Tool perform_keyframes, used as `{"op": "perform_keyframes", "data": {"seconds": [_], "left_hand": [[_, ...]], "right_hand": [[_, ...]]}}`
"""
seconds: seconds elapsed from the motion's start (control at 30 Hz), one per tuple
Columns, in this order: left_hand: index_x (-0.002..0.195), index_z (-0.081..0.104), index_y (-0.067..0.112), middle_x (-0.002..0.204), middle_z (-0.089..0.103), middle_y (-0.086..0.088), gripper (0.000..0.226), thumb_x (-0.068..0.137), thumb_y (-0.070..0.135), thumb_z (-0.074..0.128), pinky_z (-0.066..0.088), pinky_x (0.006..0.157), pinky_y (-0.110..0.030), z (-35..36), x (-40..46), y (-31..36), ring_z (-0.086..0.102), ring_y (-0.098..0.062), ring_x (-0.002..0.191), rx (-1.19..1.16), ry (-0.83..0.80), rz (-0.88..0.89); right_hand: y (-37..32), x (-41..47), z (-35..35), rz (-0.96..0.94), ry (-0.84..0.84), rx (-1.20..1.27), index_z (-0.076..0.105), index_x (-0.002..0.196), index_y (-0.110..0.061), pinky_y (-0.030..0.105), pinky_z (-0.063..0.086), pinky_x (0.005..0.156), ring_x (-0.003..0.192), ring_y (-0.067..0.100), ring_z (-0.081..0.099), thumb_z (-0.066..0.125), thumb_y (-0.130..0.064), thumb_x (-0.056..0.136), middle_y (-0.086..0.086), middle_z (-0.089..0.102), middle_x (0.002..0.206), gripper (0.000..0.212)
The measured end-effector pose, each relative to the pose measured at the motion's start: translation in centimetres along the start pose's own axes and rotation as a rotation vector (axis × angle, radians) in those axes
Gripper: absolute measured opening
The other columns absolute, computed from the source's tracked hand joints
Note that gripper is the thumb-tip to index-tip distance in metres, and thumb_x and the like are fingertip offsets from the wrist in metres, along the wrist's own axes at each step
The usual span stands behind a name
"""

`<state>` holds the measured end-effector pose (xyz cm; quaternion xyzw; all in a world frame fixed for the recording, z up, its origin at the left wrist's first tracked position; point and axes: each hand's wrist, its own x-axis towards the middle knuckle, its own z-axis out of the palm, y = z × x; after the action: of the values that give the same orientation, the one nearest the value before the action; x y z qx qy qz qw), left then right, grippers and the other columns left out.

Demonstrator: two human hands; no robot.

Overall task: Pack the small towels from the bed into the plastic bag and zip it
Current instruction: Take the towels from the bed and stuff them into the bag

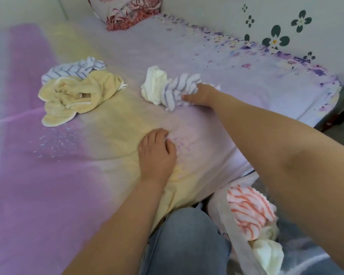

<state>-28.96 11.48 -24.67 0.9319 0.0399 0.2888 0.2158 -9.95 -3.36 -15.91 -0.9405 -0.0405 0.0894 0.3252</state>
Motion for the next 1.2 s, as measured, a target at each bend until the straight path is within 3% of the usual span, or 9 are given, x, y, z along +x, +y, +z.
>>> {"op": "perform_keyframes", "data": {"seconds": [0.07, 0.3, 0.53, 0.7, 0.8, 0.93, 1.0, 1.13, 1.2], "left_hand": [[0.107, 0.066, 0.015, 0.110, 0.066, -0.004, 0.030, 0.080, 0.021, 0.053, 0.044, 0.094, -0.037, -0.1, 0.0, -0.2, 0.059, -0.026, 0.104, -0.019, 0.005, 0.000], [0.101, 0.068, 0.009, 0.099, 0.069, -0.009, 0.027, 0.076, 0.011, 0.057, 0.045, 0.085, -0.036, -1.7, -0.3, 0.7, 0.062, -0.030, 0.093, -0.210, 0.006, -0.033], [0.112, 0.063, 0.014, 0.118, 0.063, -0.004, 0.028, 0.085, 0.015, 0.054, 0.044, 0.097, -0.034, -3.4, -3.6, 3.4, 0.058, -0.024, 0.112, -0.377, -0.241, -0.235], [0.075, 0.061, 0.017, 0.084, 0.066, -0.007, 0.036, 0.093, 0.043, 0.043, 0.044, 0.073, -0.036, -6.9, -7.8, 8.5, 0.059, -0.029, 0.084, -0.193, -0.371, 0.142], [0.058, 0.049, 0.016, 0.058, 0.056, 0.000, 0.061, 0.090, 0.064, 0.030, 0.036, 0.058, -0.031, -8.8, -10.4, 12.1, 0.052, -0.023, 0.061, -0.004, -0.518, 0.242], [0.056, 0.047, 0.011, 0.057, 0.056, -0.007, 0.054, 0.091, 0.053, 0.045, 0.038, 0.055, -0.032, -9.0, -11.8, 13.3, 0.057, -0.028, 0.061, 0.006, -0.601, 0.189], [0.062, 0.052, 0.008, 0.060, 0.058, -0.010, 0.043, 0.090, 0.040, 0.048, 0.038, 0.055, -0.034, -9.0, -11.6, 13.1, 0.055, -0.029, 0.062, -0.053, -0.635, 0.141], [0.060, 0.048, 0.009, 0.055, 0.050, -0.005, 0.036, 0.088, 0.032, 0.048, 0.034, 0.052, -0.034, -9.0, -11.9, 12.9, 0.052, -0.027, 0.061, -0.075, -0.617, 0.184], [0.063, 0.051, 0.008, 0.057, 0.053, -0.007, 0.034, 0.087, 0.031, 0.047, 0.035, 0.051, -0.034, -8.9, -12.0, 12.6, 0.050, -0.024, 0.059, -0.074, -0.616, 0.185]], "right_hand": [[0.6, -0.9, 0.1, -0.047, -0.052, -0.183, 0.047, 0.140, -0.023, 0.034, 0.034, 0.107, 0.130, 0.024, 0.044, 0.053, -0.075, 0.068, 0.004, 0.049, 0.142, 0.088], [3.1, -14.3, -2.5, -0.023, 0.000, 0.120, 0.065, 0.101, -0.012, 0.024, 0.041, 0.069, 0.089, 0.017, 0.053, 0.067, -0.025, 0.087, 0.003, 0.059, 0.097, 0.019], [7.6, -27.3, -4.0, 0.111, 0.001, 0.674, 0.068, 0.102, -0.016, 0.033, 0.050, 0.091, 0.099, 0.022, 0.067, 0.061, -0.020, 0.085, 0.005, 0.072, 0.103, 0.019], [8.6, -34.1, -7.1, -0.011, -0.052, 1.223, 0.066, 0.089, -0.008, 0.019, 0.055, 0.067, 0.069, 0.004, 0.067, 0.042, -0.005, 0.098, -0.004, 0.071, 0.073, 0.026], [9.0, -37.5, -8.5, -0.084, 0.033, 1.035, 0.070, 0.070, -0.013, 0.023, 0.053, 0.063, 0.056, 0.003, 0.063, 0.041, 0.001, 0.096, -0.007, 0.066, 0.058, 0.042], [10.0, -39.6, -8.7, -0.074, 0.142, 0.461, 0.067, 0.080, -0.020, 0.013, 0.051, 0.063, 0.064, -0.004, 0.061, 0.063, -0.015, 0.090, -0.014, 0.070, 0.068, 0.011], [10.3, -39.1, -6.7, -0.028, -0.026, 0.084, 0.066, 0.091, -0.026, 0.017, 0.052, 0.070, 0.073, -0.002, 0.063, 0.066, -0.031, 0.087, -0.014, 0.070, 0.079, 0.006], [11.8, -36.7, -0.8, 0.196, -0.384, -0.520, 0.024, 0.148, -0.029, 0.041, 0.049, 0.090, 0.118, 0.030, 0.053, 0.053, -0.043, 0.088, 0.006, 0.040, 0.144, 0.068], [11.9, -35.7, -0.3, 0.148, -0.467, -0.673, 0.022, 0.148, -0.028, 0.040, 0.049, 0.086, 0.114, 0.030, 0.054, 0.056, -0.035, 0.088, 0.008, 0.041, 0.140, 0.069]]}}
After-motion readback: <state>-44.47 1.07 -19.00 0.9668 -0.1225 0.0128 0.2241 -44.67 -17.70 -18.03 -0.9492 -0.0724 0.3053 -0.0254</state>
